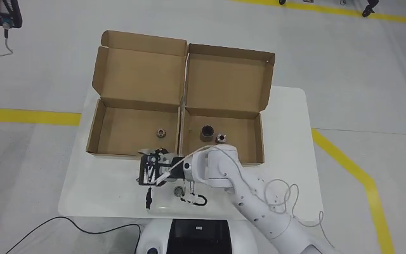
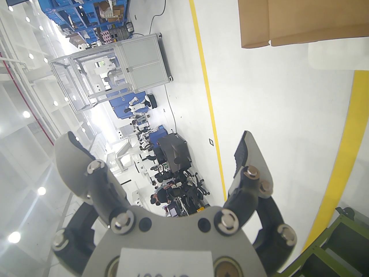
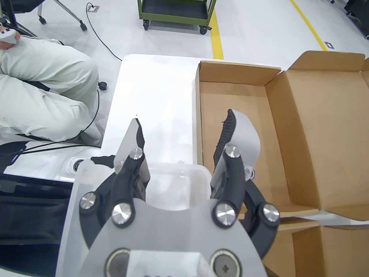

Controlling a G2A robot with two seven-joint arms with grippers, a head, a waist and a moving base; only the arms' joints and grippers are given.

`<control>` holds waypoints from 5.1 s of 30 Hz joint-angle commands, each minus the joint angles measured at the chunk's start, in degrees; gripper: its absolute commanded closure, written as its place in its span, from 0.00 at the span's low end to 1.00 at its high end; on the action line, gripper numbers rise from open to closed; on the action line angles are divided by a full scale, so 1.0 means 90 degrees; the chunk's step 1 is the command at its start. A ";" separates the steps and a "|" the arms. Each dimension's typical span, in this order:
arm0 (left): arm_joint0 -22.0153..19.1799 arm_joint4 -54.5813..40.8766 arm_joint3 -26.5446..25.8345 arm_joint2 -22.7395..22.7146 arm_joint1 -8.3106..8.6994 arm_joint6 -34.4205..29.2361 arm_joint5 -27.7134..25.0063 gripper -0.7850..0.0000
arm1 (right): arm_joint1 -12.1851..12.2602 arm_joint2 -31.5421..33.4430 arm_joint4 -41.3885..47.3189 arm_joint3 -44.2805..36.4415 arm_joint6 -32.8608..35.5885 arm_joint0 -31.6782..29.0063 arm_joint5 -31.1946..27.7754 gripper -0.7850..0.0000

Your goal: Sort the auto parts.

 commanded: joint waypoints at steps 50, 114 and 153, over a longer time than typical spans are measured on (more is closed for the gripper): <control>0.0000 0.0000 0.0000 0.0000 0.0000 0.0000 0.0000 0.00 | 0.0765 -0.0109 -0.1421 -0.0180 0.0885 -0.1487 0.0378 0.44; 0.0000 0.0000 0.0000 0.0000 0.0000 0.0000 0.0000 0.00 | 0.0979 0.0114 -0.0682 -0.0130 -0.3931 -0.0594 0.0810 1.00; 0.0000 0.0000 0.0000 0.0000 0.0000 0.0000 0.0000 0.00 | 0.0655 0.0232 -0.0971 0.0262 -0.7099 0.0480 0.2281 1.00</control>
